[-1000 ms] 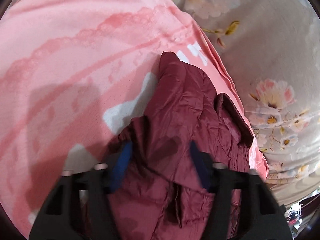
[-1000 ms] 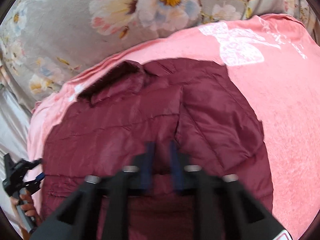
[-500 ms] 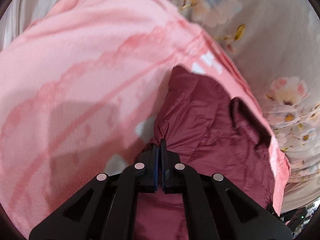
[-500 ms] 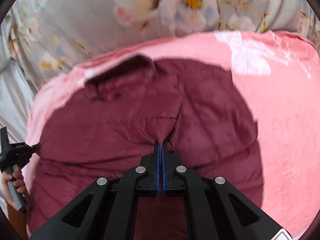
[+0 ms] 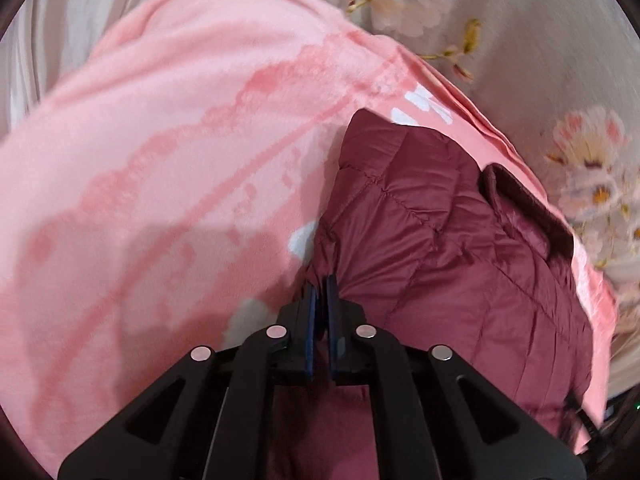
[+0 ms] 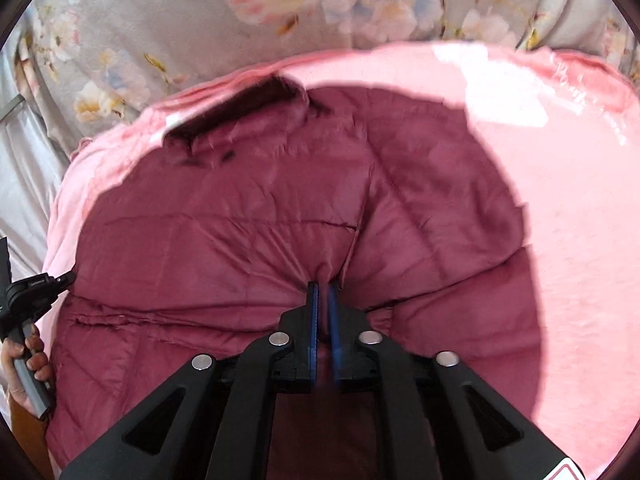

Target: Fold large clothes

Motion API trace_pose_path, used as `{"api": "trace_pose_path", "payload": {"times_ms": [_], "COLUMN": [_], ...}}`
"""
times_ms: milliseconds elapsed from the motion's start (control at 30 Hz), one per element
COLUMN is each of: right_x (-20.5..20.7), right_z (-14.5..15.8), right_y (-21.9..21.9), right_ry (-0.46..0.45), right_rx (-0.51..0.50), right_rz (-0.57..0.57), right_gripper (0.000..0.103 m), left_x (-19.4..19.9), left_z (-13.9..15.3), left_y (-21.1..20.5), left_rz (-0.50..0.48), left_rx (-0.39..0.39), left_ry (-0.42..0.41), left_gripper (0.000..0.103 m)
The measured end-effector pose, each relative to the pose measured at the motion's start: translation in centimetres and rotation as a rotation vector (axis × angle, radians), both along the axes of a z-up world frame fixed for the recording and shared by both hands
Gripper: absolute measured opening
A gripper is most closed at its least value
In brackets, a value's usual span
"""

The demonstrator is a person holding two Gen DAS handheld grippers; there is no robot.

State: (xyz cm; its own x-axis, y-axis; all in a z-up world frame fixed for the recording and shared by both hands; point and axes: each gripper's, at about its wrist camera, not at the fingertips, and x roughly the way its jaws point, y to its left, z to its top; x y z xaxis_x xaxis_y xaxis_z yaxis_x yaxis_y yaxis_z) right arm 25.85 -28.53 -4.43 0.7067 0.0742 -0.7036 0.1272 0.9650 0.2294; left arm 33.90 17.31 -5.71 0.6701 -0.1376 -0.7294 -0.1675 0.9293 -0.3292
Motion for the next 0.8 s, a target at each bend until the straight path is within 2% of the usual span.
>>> {"api": "trace_pose_path", "payload": {"times_ms": [100, 200, 233, 300, 333, 433, 533, 667, 800], "right_x": [-1.1, 0.3, 1.0, 2.6, 3.6, 5.1, 5.4, 5.1, 4.6], "right_z": [3.2, 5.9, 6.2, 6.3, 5.8, 3.9, 1.7, -0.8, -1.7], "right_y": [0.1, 0.8, 1.2, 2.2, 2.8, 4.2, 5.1, 6.1, 6.4], "right_ry": [-0.072, -0.121, -0.125, -0.121, -0.103, -0.046, 0.001, 0.043, 0.04], "right_rx": [-0.006, 0.026, 0.026, 0.01, 0.001, -0.001, 0.003, -0.022, -0.033], "right_rz": [0.003, 0.03, 0.032, 0.041, 0.047, 0.078, 0.098, 0.114, 0.113], "right_gripper": [0.012, 0.012, 0.012, 0.012, 0.012, 0.012, 0.012, 0.011, 0.008], "left_x": [-1.8, -2.2, -1.8, -0.7, -0.2, 1.5, 1.6, 1.0, 0.6], "left_z": [3.6, 8.0, 9.3, 9.8, 9.5, 6.3, 2.9, 0.4, -0.6], "left_y": [-0.4, -2.3, -3.8, -6.6, -7.7, -12.0, -14.3, -15.2, -15.0], "left_rz": [-0.015, -0.056, -0.097, -0.161, -0.186, -0.257, -0.303, -0.316, -0.334], "left_rx": [0.09, 0.091, 0.083, 0.077, 0.084, 0.131, 0.158, 0.203, 0.223], "left_ry": [-0.077, -0.163, -0.182, -0.175, -0.162, -0.081, -0.027, -0.012, -0.014], "left_gripper": [0.015, 0.022, 0.027, 0.029, 0.029, 0.029, 0.029, 0.029, 0.029]}}
